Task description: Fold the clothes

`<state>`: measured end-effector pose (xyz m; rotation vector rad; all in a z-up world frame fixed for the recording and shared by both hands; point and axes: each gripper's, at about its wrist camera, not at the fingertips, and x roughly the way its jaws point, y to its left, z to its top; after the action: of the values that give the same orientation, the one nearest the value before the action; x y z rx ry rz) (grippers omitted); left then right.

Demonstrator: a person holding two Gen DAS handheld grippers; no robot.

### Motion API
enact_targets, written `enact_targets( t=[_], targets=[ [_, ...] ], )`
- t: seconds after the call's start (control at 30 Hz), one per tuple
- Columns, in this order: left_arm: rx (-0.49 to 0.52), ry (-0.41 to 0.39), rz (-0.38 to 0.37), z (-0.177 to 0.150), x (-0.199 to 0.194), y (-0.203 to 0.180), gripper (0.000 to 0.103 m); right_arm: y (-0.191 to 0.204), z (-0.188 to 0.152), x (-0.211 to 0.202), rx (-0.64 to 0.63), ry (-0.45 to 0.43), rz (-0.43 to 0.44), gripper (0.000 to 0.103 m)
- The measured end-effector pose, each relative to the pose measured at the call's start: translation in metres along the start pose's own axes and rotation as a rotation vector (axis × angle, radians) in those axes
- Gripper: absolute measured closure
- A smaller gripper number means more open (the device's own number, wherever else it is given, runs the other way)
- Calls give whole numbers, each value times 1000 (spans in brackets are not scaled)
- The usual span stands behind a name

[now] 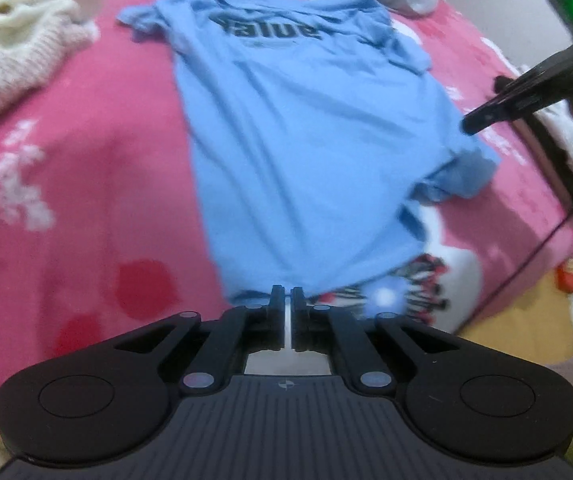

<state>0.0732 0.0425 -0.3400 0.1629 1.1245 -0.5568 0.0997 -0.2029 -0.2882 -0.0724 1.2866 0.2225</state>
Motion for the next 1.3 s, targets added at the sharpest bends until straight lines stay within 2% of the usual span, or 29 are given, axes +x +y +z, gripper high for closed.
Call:
enact_targets(
  t=[0.07,0.1,0.27,0.37,0.43,0.47,0.5,0.53,0.57,0.63,0.73,0.83,0.9,1.0,1.07,1.17,1.3],
  targets=[
    [-10,7,30,1,4,6,80,10,5,-4,-6,-20,36,96],
    [-35,9,26,3,6,13,78,17,7,-4,-18,-27,48,96],
    [-271,12,-56,13,11,46,77,50,11,0,-74,-35,80,96],
    [-318,46,-76,15,20,51,77,58,7,4,-61,-23,89,96],
    [-300,76,-77,17,27,47,77,60,6,6,-45,-15,91,96],
    [-298,91,-71,17,30,44,80,61,6,7,-37,-13,91,96],
    [-296,105,-65,17,34,42,93,63,6,7,-32,-11,90,96],
    [-302,109,-54,17,34,40,99,64,6,7,-28,-11,87,96],
    [-320,102,-46,15,30,41,100,64,7,8,-28,-11,83,96],
    [-356,89,-30,13,21,45,101,63,9,8,-28,-13,74,96],
    [-474,59,-9,7,-12,61,102,61,12,7,-17,-21,70,96],
    [-559,30,-16,-3,-37,77,102,57,15,12,13,-15,73,96],
    [-579,59,-16,-14,-32,83,102,56,16,19,37,-1,74,96],
    [-591,121,27,-31,-10,87,102,56,21,25,56,13,75,96],
    [-638,96,24,-34,-15,96,102,59,25,23,42,6,73,96],
    [-584,51,55,-33,-33,97,102,60,27,24,15,8,74,96],
    [-567,106,101,-48,-20,105,102,55,28,36,71,48,74,96]
  ],
)
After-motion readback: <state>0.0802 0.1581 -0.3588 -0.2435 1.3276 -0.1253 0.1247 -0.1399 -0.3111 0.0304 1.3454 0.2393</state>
